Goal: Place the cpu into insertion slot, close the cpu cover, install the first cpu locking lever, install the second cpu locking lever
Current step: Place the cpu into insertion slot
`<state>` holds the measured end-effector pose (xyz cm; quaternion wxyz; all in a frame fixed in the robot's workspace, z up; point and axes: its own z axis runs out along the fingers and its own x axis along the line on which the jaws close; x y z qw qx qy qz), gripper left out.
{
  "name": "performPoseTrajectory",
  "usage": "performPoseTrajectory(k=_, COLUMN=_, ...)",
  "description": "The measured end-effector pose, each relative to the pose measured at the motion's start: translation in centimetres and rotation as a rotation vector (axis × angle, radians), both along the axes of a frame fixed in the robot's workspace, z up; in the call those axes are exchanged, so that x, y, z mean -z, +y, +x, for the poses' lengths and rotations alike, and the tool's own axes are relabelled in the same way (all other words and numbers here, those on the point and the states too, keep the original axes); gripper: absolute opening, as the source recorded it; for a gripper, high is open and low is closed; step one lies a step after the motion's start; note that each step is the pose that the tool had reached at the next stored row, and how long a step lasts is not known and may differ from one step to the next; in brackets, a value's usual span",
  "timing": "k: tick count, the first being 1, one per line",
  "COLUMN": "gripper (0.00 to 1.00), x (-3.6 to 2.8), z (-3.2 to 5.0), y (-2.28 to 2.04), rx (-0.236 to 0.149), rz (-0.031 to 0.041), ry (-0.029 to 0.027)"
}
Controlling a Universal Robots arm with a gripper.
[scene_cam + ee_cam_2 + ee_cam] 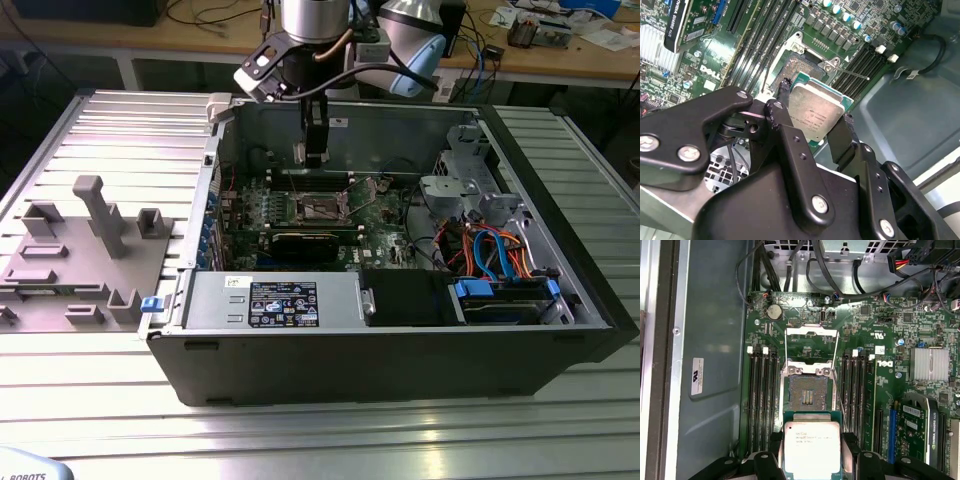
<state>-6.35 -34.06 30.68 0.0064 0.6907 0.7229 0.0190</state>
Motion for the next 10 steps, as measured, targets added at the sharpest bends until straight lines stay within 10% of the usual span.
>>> performPoseTrajectory(k=10, gripper=0.55, x=0.26, z=0.0, y=0.0, rx=0.0, rz=0.0, ry=0.0001)
